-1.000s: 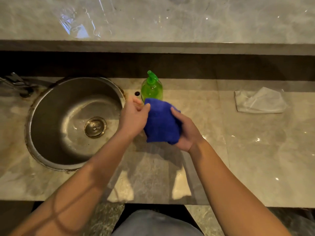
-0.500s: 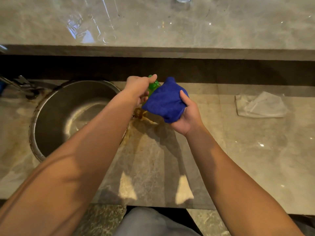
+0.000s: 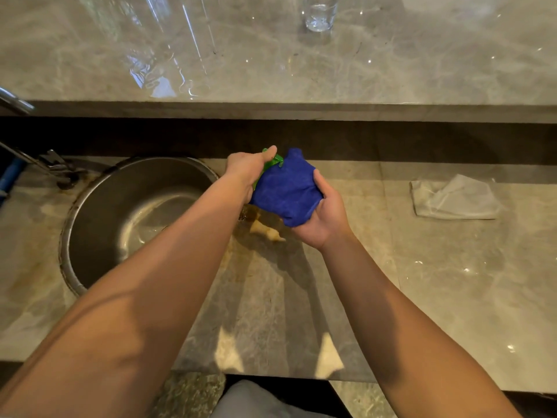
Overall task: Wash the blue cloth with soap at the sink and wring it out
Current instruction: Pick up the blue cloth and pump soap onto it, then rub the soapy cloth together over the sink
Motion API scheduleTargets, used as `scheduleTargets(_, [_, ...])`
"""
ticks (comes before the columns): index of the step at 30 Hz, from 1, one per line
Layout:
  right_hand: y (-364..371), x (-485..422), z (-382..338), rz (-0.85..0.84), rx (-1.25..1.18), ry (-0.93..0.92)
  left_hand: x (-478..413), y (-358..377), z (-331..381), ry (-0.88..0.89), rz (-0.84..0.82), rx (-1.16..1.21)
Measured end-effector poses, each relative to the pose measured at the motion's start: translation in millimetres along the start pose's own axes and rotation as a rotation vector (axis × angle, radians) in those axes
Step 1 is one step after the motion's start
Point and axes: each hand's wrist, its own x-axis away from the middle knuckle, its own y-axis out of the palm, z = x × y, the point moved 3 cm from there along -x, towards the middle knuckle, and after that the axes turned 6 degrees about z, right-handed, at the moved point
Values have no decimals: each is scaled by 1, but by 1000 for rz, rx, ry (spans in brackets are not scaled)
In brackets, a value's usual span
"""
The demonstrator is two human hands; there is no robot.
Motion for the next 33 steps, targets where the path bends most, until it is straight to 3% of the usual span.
scheduleTargets(4, [4, 16, 0, -62, 18, -1, 9, -14, -23, 2, 45, 181])
scheduleTargets(7, [9, 28, 6, -103, 42, 29, 27, -16, -37, -125, -151, 291])
scheduleTargets(10, [19, 41, 12, -127, 92, 50, 50, -22, -33, -109, -299, 378])
scheduleTargets(22, [58, 97, 53, -96, 195, -225, 104, -108, -13, 381, -197, 342])
scheduleTargets(28, [132, 111, 145, 112, 630, -693, 115, -205, -18, 712, -145, 160])
scheduleTargets(31, [162, 117, 197, 65, 596, -754, 128, -239, -35, 907, -49, 50])
scheduleTargets(33, [171, 124, 226, 95, 634, -768, 125, -260, -43, 885, 52, 64])
